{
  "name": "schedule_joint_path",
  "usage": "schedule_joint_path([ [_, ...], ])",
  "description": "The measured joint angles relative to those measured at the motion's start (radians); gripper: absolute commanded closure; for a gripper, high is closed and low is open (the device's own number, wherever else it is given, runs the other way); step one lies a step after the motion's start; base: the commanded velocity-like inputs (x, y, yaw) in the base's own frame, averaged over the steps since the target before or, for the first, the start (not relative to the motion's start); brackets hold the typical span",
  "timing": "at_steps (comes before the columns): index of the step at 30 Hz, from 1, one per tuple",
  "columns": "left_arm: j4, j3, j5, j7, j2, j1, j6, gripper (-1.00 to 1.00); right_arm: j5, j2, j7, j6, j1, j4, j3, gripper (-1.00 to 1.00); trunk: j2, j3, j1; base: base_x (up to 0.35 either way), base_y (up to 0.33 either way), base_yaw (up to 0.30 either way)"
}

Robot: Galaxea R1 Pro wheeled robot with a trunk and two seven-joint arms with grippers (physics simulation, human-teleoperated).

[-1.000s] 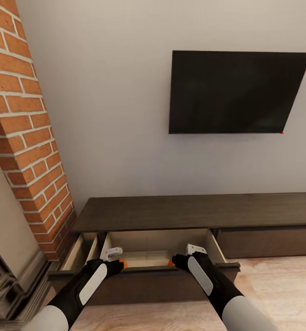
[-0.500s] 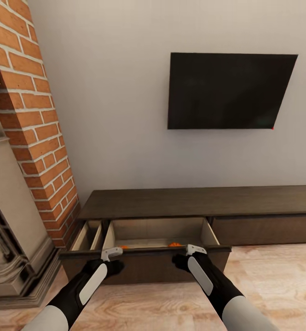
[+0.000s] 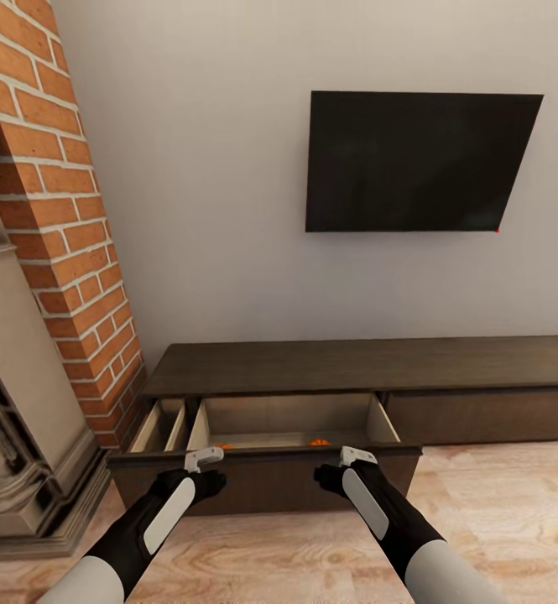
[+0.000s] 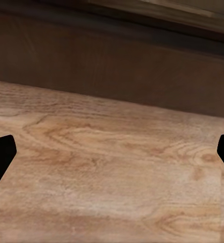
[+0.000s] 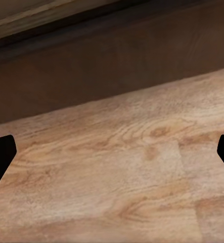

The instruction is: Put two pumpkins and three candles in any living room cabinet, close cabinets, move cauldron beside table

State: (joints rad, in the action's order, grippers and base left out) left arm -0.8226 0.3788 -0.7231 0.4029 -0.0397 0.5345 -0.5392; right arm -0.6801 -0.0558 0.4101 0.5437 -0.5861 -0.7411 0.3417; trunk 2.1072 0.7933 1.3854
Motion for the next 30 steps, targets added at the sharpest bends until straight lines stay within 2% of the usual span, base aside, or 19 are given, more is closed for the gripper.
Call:
schedule_joint_path([
  [21, -0.002, 0.012, 0.011, 0.002, 0.0, 0.0, 0.004, -1.0, 0.002, -0.002, 0.0, -0.01, 0.0, 0.0, 0.002, -1.0, 0.147, 0.066, 0.081, 0.0, 0.0, 0.0],
  [30, -0.002, 0.016, 0.013, 0.004, 0.0, 0.0, 0.007, -1.0, 0.002, -0.002, -0.001, -0.05, 0.001, 0.0, 0.006, -1.0, 0.21, 0.094, 0.115, 0.0, 0.0, 0.0],
])
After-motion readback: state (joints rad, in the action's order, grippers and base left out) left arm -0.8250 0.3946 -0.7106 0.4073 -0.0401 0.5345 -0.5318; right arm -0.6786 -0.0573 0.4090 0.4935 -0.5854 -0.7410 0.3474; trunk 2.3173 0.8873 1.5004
